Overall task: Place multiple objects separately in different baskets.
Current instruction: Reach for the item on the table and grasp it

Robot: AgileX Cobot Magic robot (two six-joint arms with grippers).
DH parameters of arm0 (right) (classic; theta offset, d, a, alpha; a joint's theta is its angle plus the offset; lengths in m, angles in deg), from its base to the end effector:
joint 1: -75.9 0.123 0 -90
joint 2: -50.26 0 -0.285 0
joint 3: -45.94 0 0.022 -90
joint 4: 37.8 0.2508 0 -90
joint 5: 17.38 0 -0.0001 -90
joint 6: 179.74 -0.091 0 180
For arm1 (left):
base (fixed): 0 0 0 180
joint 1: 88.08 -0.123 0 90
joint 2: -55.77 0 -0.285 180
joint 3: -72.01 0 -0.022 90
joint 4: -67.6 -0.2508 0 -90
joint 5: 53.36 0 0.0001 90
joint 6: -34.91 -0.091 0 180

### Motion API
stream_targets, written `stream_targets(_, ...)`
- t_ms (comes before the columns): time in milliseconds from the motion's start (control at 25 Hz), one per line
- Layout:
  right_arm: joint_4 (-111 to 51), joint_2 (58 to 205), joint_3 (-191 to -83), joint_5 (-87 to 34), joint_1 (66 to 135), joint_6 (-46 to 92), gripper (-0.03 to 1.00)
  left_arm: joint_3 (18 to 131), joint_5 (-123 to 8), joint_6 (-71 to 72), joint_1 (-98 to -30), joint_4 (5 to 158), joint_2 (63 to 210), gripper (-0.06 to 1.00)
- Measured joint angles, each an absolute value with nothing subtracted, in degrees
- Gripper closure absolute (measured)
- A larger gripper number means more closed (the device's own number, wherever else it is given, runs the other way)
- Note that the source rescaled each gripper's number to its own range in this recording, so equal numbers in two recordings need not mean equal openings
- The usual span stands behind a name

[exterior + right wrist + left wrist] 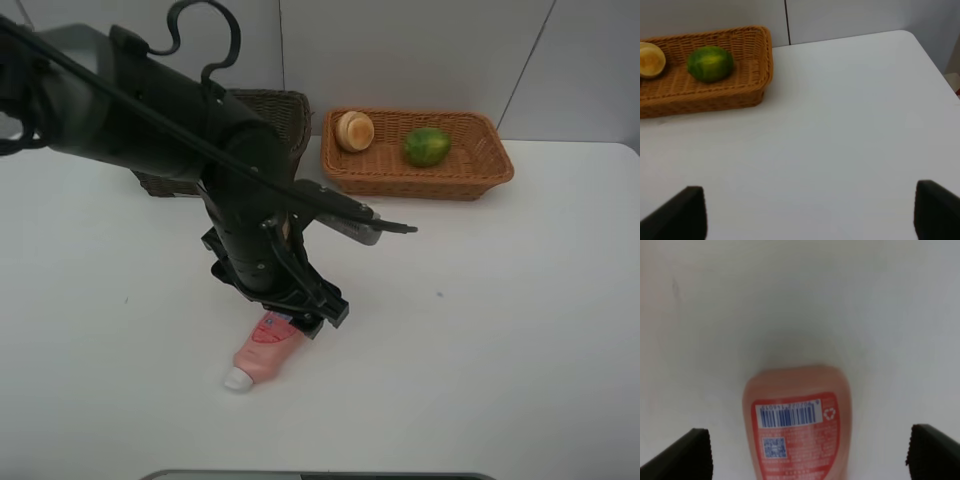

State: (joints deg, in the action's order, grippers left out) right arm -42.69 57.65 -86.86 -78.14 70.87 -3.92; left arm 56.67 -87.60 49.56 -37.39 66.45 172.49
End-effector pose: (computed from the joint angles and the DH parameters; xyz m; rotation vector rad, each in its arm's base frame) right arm -0.0095 -0.0060 0.2841 0.1670 2.0052 -0.1110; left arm 0.2229 -0.2706 0.1375 0.9270 2.7776 -0.1735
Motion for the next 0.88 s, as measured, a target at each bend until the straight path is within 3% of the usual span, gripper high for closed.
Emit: stream_targets(880,-42.67,57.65,-86.86,-78.14,70.87,-3.92,0.22,56.60,-89.27,49.59,-37.39,67.23,177.74,-0.06)
